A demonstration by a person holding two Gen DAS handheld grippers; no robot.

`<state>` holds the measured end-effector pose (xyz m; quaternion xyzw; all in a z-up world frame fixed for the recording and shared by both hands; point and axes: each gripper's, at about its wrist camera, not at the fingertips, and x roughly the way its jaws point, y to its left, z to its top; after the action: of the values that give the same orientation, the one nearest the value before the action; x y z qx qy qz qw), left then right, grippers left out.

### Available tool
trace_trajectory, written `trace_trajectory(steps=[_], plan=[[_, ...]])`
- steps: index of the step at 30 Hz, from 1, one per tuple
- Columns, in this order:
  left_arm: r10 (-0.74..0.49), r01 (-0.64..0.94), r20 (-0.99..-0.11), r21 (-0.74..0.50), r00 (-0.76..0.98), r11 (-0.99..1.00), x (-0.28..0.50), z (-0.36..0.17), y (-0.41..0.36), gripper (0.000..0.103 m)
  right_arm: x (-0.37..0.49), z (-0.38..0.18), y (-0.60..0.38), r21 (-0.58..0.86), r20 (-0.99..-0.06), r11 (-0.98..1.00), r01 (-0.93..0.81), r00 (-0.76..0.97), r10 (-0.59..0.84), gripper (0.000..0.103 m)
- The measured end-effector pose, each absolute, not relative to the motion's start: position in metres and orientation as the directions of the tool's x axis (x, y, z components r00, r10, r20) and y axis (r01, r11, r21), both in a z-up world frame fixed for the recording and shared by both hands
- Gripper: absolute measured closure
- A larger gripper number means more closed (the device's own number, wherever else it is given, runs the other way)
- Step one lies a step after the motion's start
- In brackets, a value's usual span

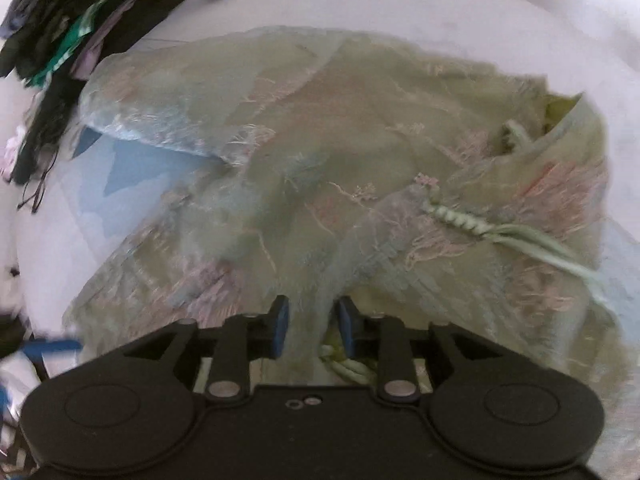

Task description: Fold clothes

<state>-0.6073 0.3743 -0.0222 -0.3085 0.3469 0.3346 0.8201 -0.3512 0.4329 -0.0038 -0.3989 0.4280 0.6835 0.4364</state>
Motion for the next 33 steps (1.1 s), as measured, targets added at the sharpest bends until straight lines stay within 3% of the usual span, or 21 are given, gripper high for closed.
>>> trace_trajectory(steps=[9,15,25,33], plan=[[0.238,-0.683,-0.816,-0.239,0.526,0.690,-0.602,-0.048,0.406,0.049,-0.262,0.040,0.340,0.138,-0.938,-0.132,-0.982,-0.172,0.302,0.000],[0.239,-0.682,-0.846,-0.184,0.476,0.708,-0.597,-0.057,0.398,0.049,-0.209,0.000,0.258,0.103,-0.973,0.025,-0.994,-0.095,0.208,0.000],[0.331,-0.773,-0.847,-0.138,0.416,0.619,-0.594,-0.037,0.360,0.049,-0.188,-0.044,0.207,0.157,-0.960,0.117,-0.981,-0.124,0.250,0.000],[0.380,-0.767,-0.845,-0.055,0.377,0.639,-0.587,-0.023,0.326,0.049,-0.229,-0.037,0.197,-0.032,-0.951,0.012,-0.999,0.034,0.307,0.000]])
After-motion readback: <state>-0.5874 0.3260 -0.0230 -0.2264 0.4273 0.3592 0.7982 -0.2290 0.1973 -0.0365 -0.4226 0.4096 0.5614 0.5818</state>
